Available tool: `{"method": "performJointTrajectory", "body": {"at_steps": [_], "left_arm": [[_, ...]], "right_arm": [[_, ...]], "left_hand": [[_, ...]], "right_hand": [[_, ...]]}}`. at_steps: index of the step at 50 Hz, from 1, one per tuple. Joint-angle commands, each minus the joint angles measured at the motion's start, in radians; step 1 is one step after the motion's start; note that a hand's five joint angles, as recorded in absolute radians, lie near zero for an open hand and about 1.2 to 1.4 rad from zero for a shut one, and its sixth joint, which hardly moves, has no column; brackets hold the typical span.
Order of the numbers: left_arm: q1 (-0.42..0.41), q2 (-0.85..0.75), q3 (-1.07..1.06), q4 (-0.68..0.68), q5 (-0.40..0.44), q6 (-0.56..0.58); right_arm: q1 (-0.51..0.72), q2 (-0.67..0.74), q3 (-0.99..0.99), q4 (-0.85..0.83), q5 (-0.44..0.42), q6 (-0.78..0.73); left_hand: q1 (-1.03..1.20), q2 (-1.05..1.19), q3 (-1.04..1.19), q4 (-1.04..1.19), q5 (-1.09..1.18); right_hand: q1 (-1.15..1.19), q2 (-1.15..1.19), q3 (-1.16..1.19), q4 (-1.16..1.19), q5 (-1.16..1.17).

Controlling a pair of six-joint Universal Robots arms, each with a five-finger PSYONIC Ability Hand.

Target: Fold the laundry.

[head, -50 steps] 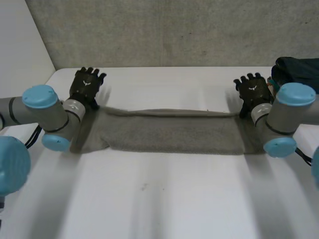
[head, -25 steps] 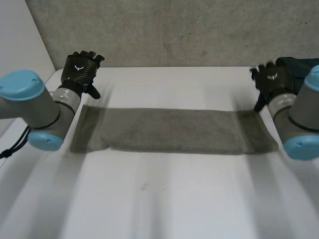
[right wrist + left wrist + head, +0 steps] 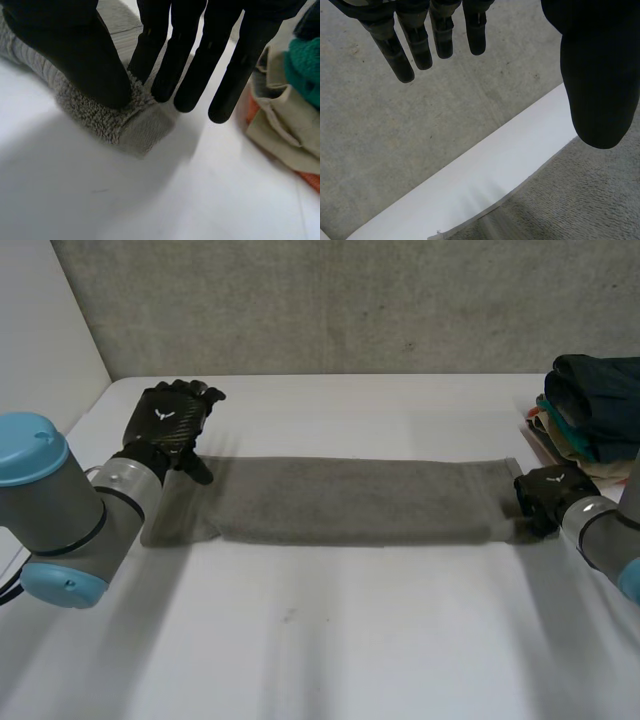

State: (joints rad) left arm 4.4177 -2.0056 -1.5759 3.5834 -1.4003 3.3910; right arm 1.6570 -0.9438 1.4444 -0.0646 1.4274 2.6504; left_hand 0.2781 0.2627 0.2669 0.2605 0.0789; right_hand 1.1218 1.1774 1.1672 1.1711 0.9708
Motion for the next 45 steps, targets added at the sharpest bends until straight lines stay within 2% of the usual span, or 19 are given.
{"method": "performJointTrajectory", "body": {"at_steps": [1, 6, 11, 15, 18, 22, 23, 26, 27, 31, 34, 38, 41, 45], "left_arm": [[-0.001, 0.016, 0.000, 0.000, -0.002, -0.001], [0.002, 0.041, -0.013, 0.000, -0.002, -0.001], [0.005, 0.073, -0.032, 0.000, -0.002, -0.001], [0.005, 0.097, -0.053, 0.000, -0.002, 0.001], [0.008, 0.117, -0.065, 0.000, 0.000, -0.001], [0.011, 0.140, -0.072, 0.000, -0.003, -0.002], [0.012, 0.146, -0.073, 0.000, -0.003, -0.004], [0.015, 0.172, -0.076, -0.002, -0.005, -0.005], [0.017, 0.180, -0.081, -0.002, -0.005, -0.007], [0.025, 0.222, -0.108, -0.002, -0.002, -0.007], [0.037, 0.242, -0.131, -0.002, 0.000, -0.007], [0.045, 0.251, -0.154, 0.000, 0.000, -0.005], [0.046, 0.251, -0.165, 0.000, 0.000, -0.005], [0.046, 0.249, -0.174, 0.000, 0.000, -0.004]], "right_arm": [[-0.055, 0.013, 0.002, -0.055, 0.008, -0.027], [-0.134, 0.002, 0.020, -0.052, 0.008, -0.078], [-0.239, -0.050, 0.034, -0.050, 0.013, -0.238], [-0.263, -0.066, 0.036, -0.060, 0.015, -0.352], [-0.249, -0.072, 0.034, -0.064, 0.013, -0.372], [-0.114, -0.121, 0.014, -0.106, 0.001, -0.354], [-0.036, -0.134, 0.002, -0.145, -0.007, -0.348], [0.078, -0.144, -0.007, -0.217, -0.041, -0.345], [0.155, -0.144, -0.012, -0.266, -0.073, -0.348], [0.337, -0.116, -0.041, -0.377, -0.185, -0.360], [0.468, -0.020, -0.096, -0.437, -0.281, -0.374], [0.601, 0.110, -0.192, -0.445, -0.358, -0.385], [0.655, 0.187, -0.231, -0.436, -0.384, -0.389], [0.708, 0.279, -0.268, -0.419, -0.377, -0.395]], "left_hand": [[-0.050, -0.034, -0.039, -0.032, -0.025], [-0.059, -0.043, -0.047, -0.041, -0.034], [-0.065, -0.049, -0.053, -0.047, -0.040], [-0.065, -0.049, -0.053, -0.047, -0.040], [-0.068, -0.052, -0.056, -0.050, -0.043], [-0.068, -0.052, -0.056, -0.050, -0.043], [-0.068, -0.052, -0.056, -0.050, -0.043], [-0.068, -0.052, -0.056, -0.050, -0.043], [-0.068, -0.052, -0.056, -0.050, -0.043], [-0.068, -0.052, -0.056, -0.050, -0.043], [-0.068, -0.052, -0.056, -0.050, -0.043], [-0.068, -0.052, -0.056, -0.050, -0.043], [-0.070, -0.055, -0.059, -0.053, -0.046], [-0.070, -0.055, -0.059, -0.053, -0.046]], "right_hand": [[0.275, 0.219, 0.229, 0.225, 0.251], [0.275, 0.219, 0.229, 0.225, 0.251], [0.275, 0.219, 0.229, 0.225, 0.251], [0.275, 0.219, 0.229, 0.225, 0.251], [0.275, 0.219, 0.229, 0.225, 0.251], [0.275, 0.219, 0.229, 0.225, 0.251], [0.275, 0.219, 0.229, 0.225, 0.251], [0.275, 0.219, 0.229, 0.225, 0.251], [0.275, 0.219, 0.229, 0.225, 0.251], [0.275, 0.219, 0.229, 0.225, 0.251], [0.275, 0.219, 0.229, 0.225, 0.251], [0.275, 0.219, 0.229, 0.225, 0.251], [0.275, 0.219, 0.229, 0.225, 0.251], [0.275, 0.219, 0.229, 0.225, 0.251]]}}
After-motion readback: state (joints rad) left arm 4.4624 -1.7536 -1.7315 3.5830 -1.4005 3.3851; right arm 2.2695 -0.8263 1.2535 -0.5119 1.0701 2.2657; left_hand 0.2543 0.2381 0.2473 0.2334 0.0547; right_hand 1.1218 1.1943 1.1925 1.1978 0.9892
